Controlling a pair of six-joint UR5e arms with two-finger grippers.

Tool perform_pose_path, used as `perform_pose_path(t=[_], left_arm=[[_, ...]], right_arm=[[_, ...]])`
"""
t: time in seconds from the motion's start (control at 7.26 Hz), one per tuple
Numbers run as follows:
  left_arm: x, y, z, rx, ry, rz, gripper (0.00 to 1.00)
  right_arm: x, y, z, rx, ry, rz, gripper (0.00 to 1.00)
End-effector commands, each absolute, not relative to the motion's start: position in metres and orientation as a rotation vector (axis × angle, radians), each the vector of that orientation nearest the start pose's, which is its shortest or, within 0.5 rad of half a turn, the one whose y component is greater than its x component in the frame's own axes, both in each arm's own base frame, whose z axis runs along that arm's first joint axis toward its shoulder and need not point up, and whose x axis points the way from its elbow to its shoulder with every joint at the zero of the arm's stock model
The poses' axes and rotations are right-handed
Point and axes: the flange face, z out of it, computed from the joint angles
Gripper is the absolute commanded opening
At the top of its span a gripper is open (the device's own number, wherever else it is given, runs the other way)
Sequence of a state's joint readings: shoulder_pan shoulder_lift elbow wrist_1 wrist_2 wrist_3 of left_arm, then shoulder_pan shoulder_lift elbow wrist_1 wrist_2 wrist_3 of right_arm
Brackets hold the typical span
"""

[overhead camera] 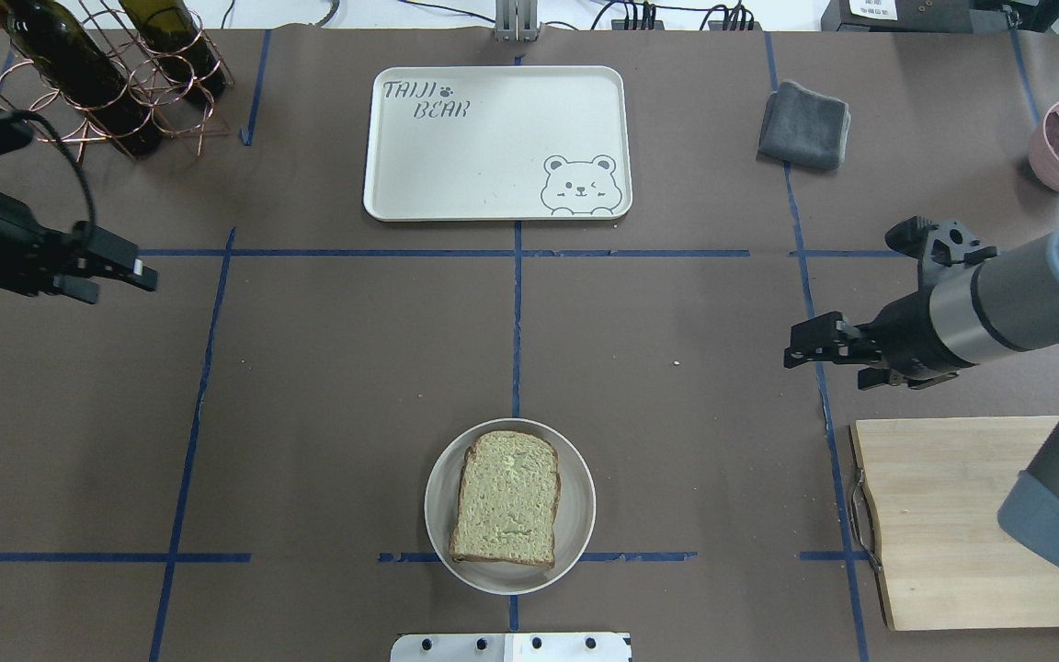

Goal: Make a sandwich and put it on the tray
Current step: 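Raise the right gripper away while the left arm reaches toward the plate, then grasp the rim of the white plate with the left gripper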

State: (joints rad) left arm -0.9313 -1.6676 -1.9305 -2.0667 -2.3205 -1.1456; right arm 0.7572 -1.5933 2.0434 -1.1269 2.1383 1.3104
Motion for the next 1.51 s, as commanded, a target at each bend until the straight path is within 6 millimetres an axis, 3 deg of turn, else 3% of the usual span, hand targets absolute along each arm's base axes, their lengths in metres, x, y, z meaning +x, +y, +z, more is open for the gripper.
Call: perform_pose_path(t=[0.0, 0.14, 0.28, 0.41, 0.55, 0.69, 0.83, 1.38], left_arm=[[0.361, -0.381, 0.305, -0.001, 1.169, -0.200, 0.78], [0.414, -0.349, 0.277, -0.048, 1.174, -0.204, 0.75], [0.448, -0.332, 0.262, -0.025, 1.125, -0.234, 0.68], [0.489, -0.304, 0.256, -0.024, 1.074, -0.206, 0.64], [0.516, -0.296, 0.258, -0.007, 1.037, -0.219, 0.51], [0.536, -0.283, 0.259, -0.031, 1.027, -0.223, 0.46], [0.548, -0.280, 0.261, -0.045, 1.016, -0.226, 0.41], [0.554, -0.274, 0.263, -0.050, 1.010, -0.216, 0.41]], right_arm=[[-0.255, -0.386, 0.418, 0.000, -0.984, 0.136, 1.00], [-0.255, -0.387, 0.417, 0.005, -0.987, 0.136, 1.00], [-0.255, -0.387, 0.417, 0.004, -0.987, 0.134, 1.00], [-0.255, -0.387, 0.416, 0.006, -0.990, 0.133, 1.00], [-0.257, -0.388, 0.414, 0.007, -0.992, 0.131, 1.00], [-0.257, -0.389, 0.416, 0.007, -0.988, 0.134, 1.00], [-0.258, -0.389, 0.417, 0.005, -0.986, 0.136, 1.00], [-0.260, -0.392, 0.423, 0.012, -0.995, 0.133, 1.00]])
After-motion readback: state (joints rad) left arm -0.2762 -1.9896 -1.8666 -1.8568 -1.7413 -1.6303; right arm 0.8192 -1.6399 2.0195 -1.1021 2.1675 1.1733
